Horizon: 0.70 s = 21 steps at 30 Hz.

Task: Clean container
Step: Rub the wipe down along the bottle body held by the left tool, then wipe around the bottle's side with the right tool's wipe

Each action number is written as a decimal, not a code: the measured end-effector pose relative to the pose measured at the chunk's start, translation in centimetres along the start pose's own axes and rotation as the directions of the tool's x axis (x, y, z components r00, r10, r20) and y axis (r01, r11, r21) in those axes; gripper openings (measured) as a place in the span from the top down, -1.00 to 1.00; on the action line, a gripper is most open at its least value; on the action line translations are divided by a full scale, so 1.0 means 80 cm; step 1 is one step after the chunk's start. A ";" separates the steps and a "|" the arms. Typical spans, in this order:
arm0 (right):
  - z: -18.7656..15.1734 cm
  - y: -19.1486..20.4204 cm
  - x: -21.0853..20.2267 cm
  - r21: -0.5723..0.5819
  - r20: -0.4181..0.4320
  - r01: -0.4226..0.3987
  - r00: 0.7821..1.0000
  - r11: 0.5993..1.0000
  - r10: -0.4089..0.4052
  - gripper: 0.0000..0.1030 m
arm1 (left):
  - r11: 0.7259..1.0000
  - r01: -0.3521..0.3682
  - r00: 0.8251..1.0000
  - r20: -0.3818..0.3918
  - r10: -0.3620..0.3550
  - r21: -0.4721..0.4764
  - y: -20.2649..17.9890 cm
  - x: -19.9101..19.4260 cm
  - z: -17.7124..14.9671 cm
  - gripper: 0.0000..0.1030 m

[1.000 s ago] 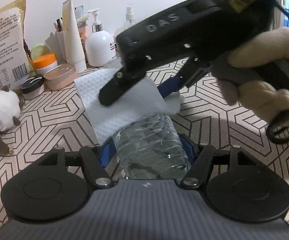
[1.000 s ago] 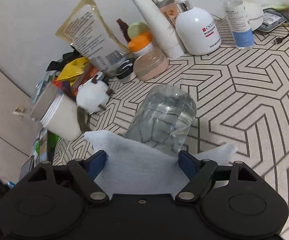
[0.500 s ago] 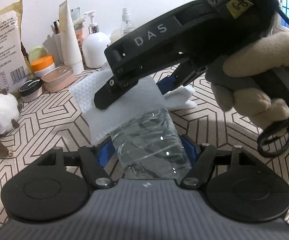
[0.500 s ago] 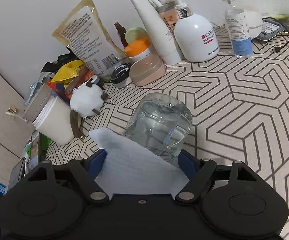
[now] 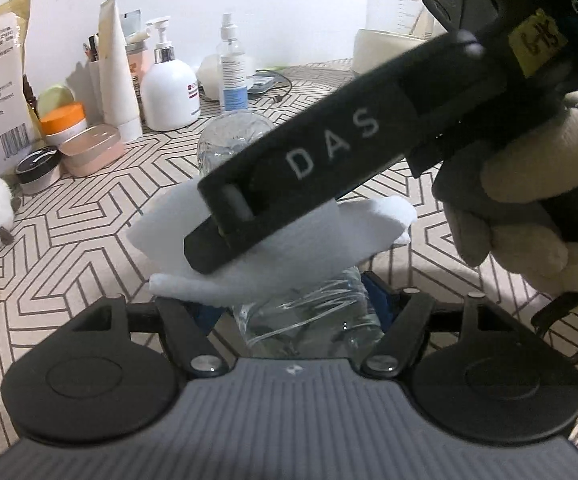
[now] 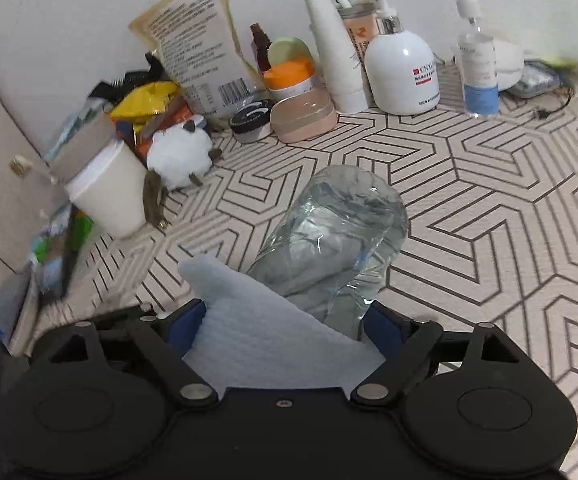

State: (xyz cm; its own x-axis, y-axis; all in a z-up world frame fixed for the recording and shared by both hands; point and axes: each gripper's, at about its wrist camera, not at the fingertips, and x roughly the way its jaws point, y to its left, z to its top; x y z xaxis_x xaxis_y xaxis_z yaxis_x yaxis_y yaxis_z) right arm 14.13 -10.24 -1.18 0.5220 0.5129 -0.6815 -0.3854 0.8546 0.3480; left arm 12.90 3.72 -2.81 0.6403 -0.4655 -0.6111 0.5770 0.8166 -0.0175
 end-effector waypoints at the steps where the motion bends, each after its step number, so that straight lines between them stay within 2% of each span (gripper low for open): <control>1: -0.001 0.002 -0.001 -0.005 -0.001 0.009 1.000 1.000 -0.009 -0.75 | 1.000 0.004 1.000 0.000 -0.004 0.000 0.006 0.002 0.001 -0.37; 6: 0.000 -0.005 -0.003 0.012 -0.011 -0.005 1.000 1.000 0.005 -0.77 | 1.000 0.016 1.000 -0.001 -0.016 -0.007 0.042 0.014 0.006 -0.37; 11: 0.006 -0.046 -0.007 0.182 -0.008 -0.135 0.990 0.974 0.139 -0.67 | 0.999 0.037 0.999 0.001 -0.037 -0.016 0.087 0.028 0.012 -0.36; 13: 0.005 -0.057 -0.011 0.212 0.000 -0.170 0.985 0.962 0.174 -0.63 | 0.999 0.031 1.000 0.004 -0.031 -0.022 0.063 0.018 0.017 -0.36; 16: 0.001 -0.050 -0.014 0.178 0.011 -0.166 0.986 0.970 0.167 -0.62 | 0.998 0.035 0.999 0.011 -0.034 -0.056 0.048 0.015 0.021 -0.35; 19: -0.003 -0.036 -0.018 0.142 0.028 -0.133 0.991 0.981 0.131 -0.63 | 0.987 0.076 0.997 0.025 -0.073 -0.140 0.079 0.017 0.025 -0.31; 21: -0.007 -0.027 -0.020 0.121 0.039 -0.105 0.994 0.987 0.101 -0.65 | 0.982 0.090 0.996 0.029 -0.086 -0.164 0.094 0.022 0.029 -0.30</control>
State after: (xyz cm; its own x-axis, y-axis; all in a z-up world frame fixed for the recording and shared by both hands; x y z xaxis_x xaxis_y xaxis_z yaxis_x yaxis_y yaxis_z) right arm 13.71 -12.97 -1.20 0.5097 0.5997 -0.6169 -0.3434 0.7992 0.4933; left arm 19.60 8.25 -2.18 0.6024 -0.5436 -0.5844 0.5411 0.8164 -0.2016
